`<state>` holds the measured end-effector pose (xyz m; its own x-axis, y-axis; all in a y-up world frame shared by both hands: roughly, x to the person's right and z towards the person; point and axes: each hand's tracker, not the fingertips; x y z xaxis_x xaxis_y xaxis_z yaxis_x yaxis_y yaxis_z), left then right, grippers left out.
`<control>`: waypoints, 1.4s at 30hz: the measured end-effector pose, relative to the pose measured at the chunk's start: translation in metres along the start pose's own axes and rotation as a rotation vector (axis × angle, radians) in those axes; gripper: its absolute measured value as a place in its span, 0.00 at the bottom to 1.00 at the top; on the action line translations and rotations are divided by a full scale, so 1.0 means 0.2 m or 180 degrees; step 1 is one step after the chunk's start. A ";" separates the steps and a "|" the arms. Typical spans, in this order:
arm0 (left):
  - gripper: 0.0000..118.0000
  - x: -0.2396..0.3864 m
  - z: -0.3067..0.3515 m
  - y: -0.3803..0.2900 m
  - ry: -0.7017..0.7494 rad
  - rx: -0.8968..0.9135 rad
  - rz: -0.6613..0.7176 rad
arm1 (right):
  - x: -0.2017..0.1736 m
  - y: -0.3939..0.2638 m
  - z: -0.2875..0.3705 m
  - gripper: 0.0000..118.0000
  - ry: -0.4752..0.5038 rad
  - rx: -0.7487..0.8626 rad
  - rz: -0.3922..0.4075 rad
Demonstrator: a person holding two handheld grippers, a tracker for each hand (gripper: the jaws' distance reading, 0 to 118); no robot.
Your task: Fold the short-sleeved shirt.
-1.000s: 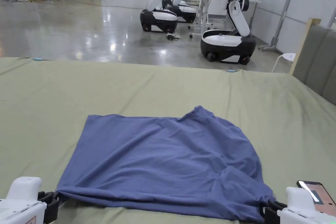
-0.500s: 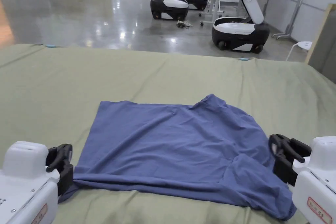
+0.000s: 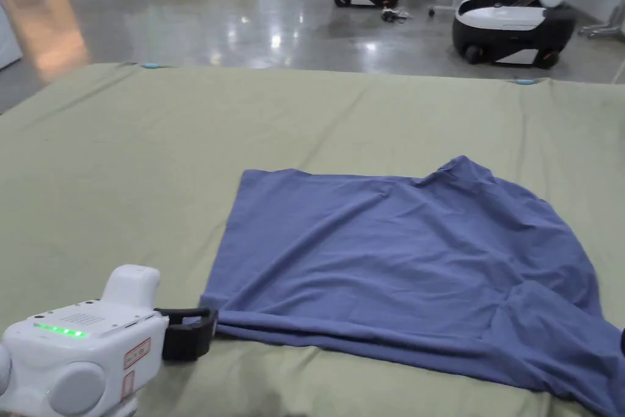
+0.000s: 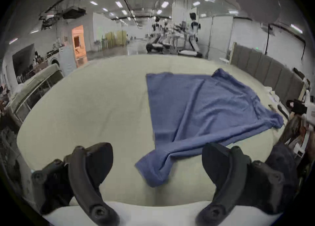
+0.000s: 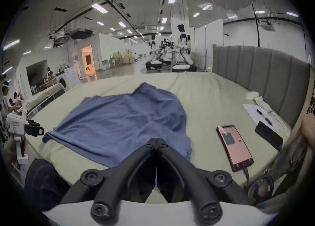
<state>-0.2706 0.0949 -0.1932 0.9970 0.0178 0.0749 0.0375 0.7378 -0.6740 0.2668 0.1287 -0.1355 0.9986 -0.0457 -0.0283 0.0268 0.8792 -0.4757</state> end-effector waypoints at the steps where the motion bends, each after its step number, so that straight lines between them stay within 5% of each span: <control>1: 0.85 0.01 -0.04 -0.01 0.0004 0.0003 0.0006 | 0.02 -0.02 0.00 0.04 -0.0045 -0.0053 -0.0016; 2: 0.71 0.01 -0.08 -0.02 -0.0028 -0.0031 0.0022 | 0.04 -0.04 -0.01 0.04 -0.0074 -0.0106 -0.0046; 3: 0.33 0.01 -0.10 -0.03 -0.0057 -0.0030 0.0053 | 0.10 -0.07 -0.03 0.04 -0.0108 -0.0175 -0.0076; 4: 0.10 0.01 -0.11 -0.04 -0.0064 -0.0027 0.0073 | 0.12 -0.09 -0.03 0.04 -0.0151 -0.0224 -0.0093; 5: 0.09 0.03 -0.13 -0.06 -0.0068 -0.0045 0.0084 | 0.14 -0.11 -0.03 0.04 -0.0168 -0.0269 -0.0114; 7: 0.08 0.06 -0.13 -0.06 -0.0054 -0.0068 0.0078 | 0.18 -0.14 -0.03 0.26 -0.0123 -0.0369 -0.0184; 9: 0.07 0.08 -0.10 -0.06 -0.0028 -0.0040 0.0041 | 0.20 -0.17 -0.07 0.79 -0.0087 -0.0583 -0.0277; 10: 0.07 0.09 -0.09 -0.06 -0.0026 -0.0026 0.0050 | 0.21 -0.18 -0.09 0.86 -0.0046 -0.0643 -0.0307; 14: 0.07 0.13 -0.03 -0.02 -0.0011 -0.0024 0.0079 | 0.18 -0.23 -0.20 0.80 -0.0009 -0.0750 -0.0259; 16: 0.04 0.13 -0.02 0.00 -0.0014 -0.0026 0.0077 | 0.15 -0.25 -0.24 0.14 -0.0003 -0.0791 -0.0192; 17: 0.03 0.13 -0.02 0.00 -0.0023 -0.0047 0.0079 | 0.15 -0.25 -0.25 0.13 -0.0016 -0.0727 -0.0153; 28: 0.01 0.07 0.16 0.36 -0.0130 0.0281 0.0015 | 0.23 0.24 -0.15 0.13 0.0172 -0.0493 -0.0455; 34: 0.01 0.10 -0.22 0.80 -0.0074 0.0005 -0.0066 | 0.19 0.68 -0.66 0.13 0.0089 -0.0826 -0.0178; 39: 0.01 0.02 -0.71 0.85 -0.0047 -0.0696 0.0350 | 0.19 0.69 -1.12 0.13 -0.0044 -0.1407 -0.0500; 41: 0.05 0.03 -0.76 0.82 -0.0035 -0.0703 0.0313 | 0.20 0.65 -1.15 0.30 -0.0035 -0.1484 -0.0449; 42: 0.30 0.03 -0.73 0.81 -0.0015 -0.0656 0.0269 | 0.20 0.63 -1.13 0.60 -0.0041 -0.1442 -0.0447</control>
<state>-0.2482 0.1150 -0.4090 0.9969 0.0772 0.0149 -0.0328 0.5800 -0.8140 0.2999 0.1300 -0.3955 0.9873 -0.1408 0.0732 0.1413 0.5695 -0.8097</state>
